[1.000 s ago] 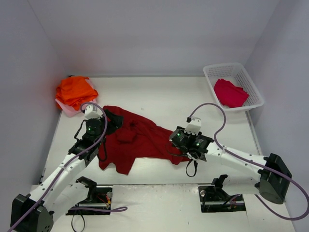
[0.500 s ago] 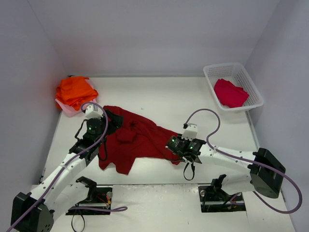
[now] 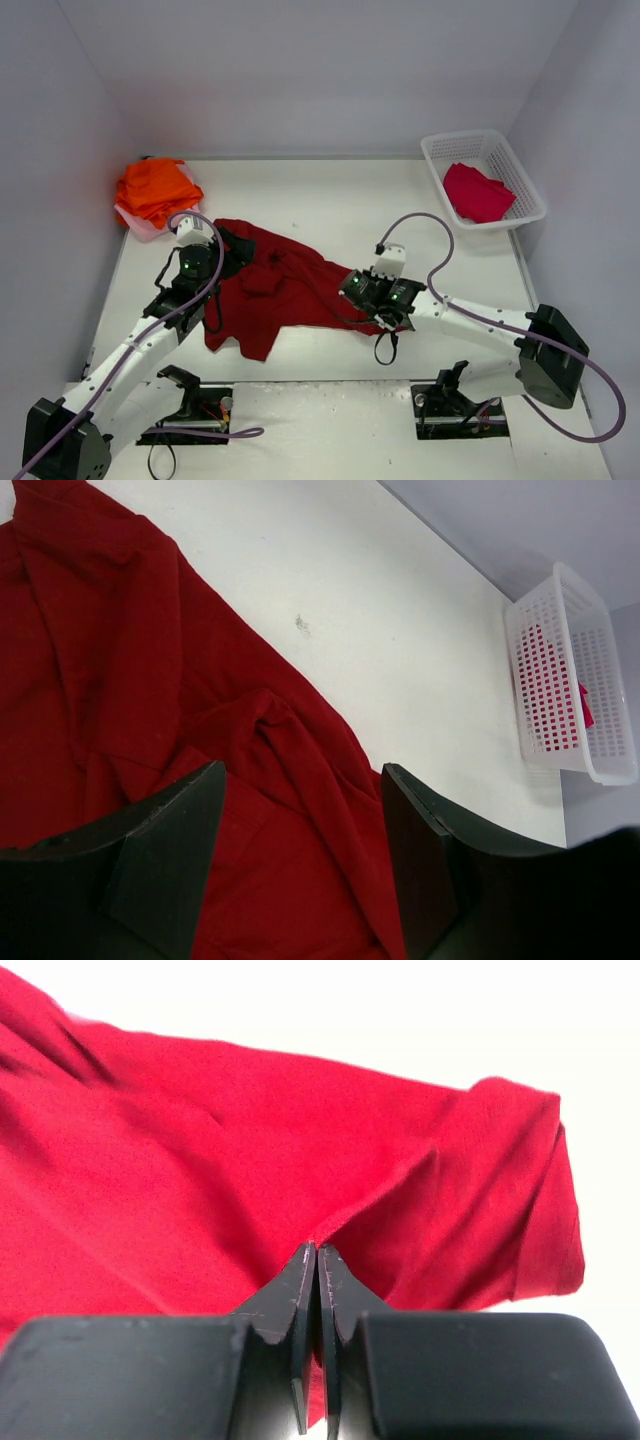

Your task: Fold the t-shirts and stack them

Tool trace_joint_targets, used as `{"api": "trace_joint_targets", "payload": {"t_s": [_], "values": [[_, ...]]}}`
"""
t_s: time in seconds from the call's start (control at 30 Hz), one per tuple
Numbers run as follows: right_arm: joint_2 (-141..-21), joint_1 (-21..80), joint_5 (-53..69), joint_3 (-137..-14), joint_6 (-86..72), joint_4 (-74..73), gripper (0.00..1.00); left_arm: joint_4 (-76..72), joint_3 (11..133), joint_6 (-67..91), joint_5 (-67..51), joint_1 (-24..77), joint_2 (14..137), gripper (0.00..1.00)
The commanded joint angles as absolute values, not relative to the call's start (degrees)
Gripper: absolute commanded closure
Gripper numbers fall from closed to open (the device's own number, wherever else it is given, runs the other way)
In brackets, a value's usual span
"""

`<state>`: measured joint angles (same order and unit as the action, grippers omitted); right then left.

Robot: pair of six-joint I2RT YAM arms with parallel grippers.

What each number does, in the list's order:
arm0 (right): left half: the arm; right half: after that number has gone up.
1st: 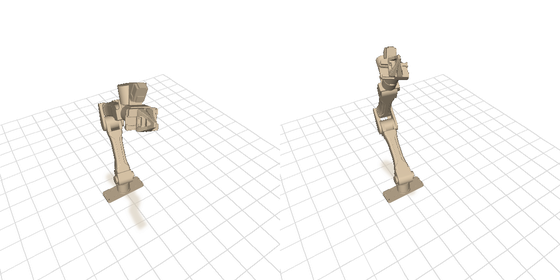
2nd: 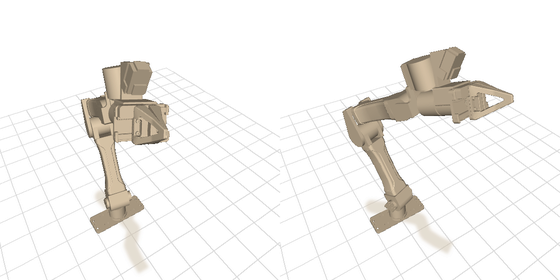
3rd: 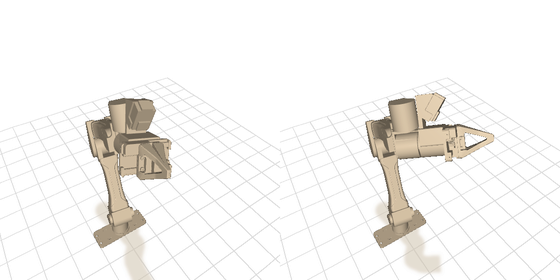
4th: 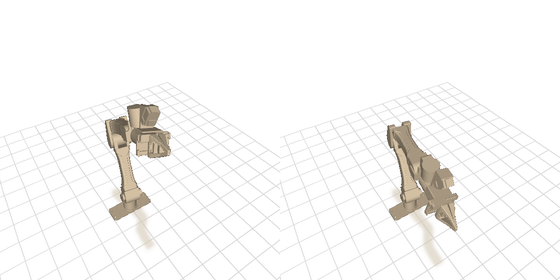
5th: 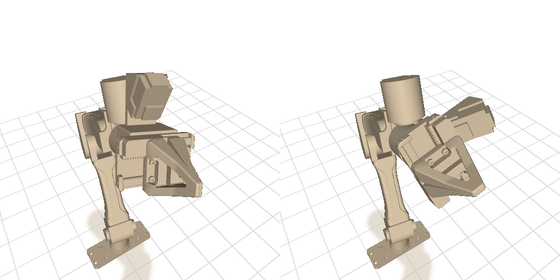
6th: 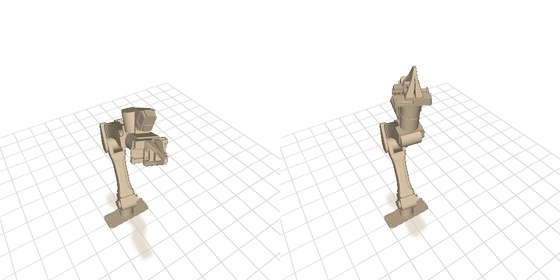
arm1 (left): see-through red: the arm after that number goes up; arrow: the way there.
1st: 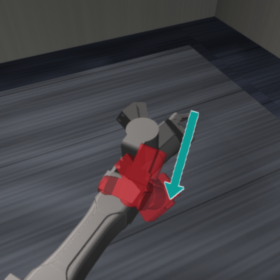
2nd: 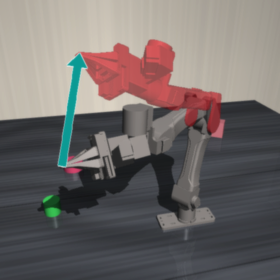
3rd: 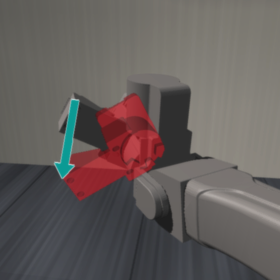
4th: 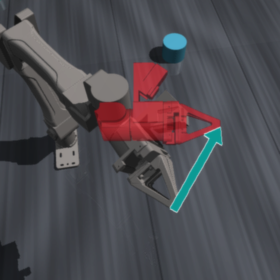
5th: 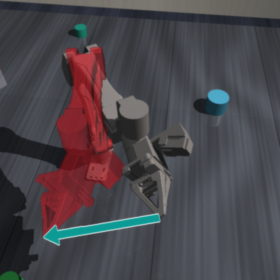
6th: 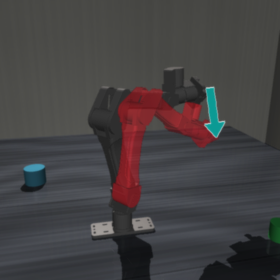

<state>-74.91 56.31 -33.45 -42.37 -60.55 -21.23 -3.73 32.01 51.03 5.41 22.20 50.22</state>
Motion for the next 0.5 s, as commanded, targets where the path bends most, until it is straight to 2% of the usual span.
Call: {"api": "trace_joint_targets", "payload": {"t_s": [0.0, 0.23, 0.47], "values": [[-75.14, 54.06, -40.25, -48.94, -56.0, -21.09, 1.0, -7.03, 32.96, 50.27, 5.63, 22.68, 50.01, 0.42], [-78.4, 43.62, -44.47, -58.7, -41.77, -18.12, 1.0, -5.71, 33.22, 49.66, 6.42, 22.68, 48.78, 0.42], [-80.94, 31.31, -38.15, -62.05, -28.4, -7.13, 1.0, -4.75, 33.49, 48.87, 7.12, 22.59, 48.52, 0.42]]}}
